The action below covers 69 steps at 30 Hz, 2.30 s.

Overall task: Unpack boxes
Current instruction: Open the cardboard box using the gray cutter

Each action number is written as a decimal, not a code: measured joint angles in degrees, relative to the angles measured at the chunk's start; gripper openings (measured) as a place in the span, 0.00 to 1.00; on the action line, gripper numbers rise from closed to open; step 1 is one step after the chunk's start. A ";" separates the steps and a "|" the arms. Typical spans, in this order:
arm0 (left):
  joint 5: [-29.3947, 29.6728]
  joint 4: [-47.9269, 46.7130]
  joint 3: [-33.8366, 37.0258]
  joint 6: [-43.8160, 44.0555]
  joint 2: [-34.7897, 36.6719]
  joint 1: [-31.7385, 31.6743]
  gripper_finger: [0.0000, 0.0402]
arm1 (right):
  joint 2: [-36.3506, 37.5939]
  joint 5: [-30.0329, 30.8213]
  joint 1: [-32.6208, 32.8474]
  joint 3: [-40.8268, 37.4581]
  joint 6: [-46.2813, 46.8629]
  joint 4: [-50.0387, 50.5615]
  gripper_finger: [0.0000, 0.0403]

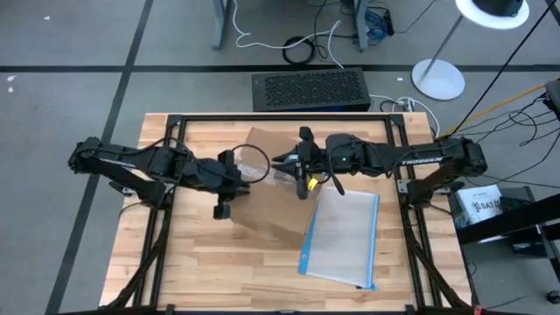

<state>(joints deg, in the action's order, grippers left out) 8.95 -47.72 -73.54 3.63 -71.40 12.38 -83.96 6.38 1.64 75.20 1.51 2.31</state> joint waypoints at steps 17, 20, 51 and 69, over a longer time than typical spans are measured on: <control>1.62 -1.16 -5.40 -9.13 -0.13 -9.21 0.22 | 0.58 -5.22 0.30 -0.04 2.96 -1.41 0.15; -1.34 -1.63 -5.55 -9.10 -0.09 -14.52 0.22 | 1.56 -7.08 0.36 -0.15 6.47 -2.72 0.15; -34.20 -3.66 -10.80 -2.50 -9.66 -10.96 0.22 | 2.69 -4.57 3.66 -0.11 19.89 -2.25 0.15; -29.18 -3.22 -10.83 -4.00 -10.56 -10.70 0.22 | 2.51 10.62 9.94 0.04 17.98 -0.26 0.15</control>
<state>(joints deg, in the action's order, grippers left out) -20.23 -50.95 -84.37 -0.37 -81.95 1.68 -81.45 17.00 11.58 75.24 19.49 2.05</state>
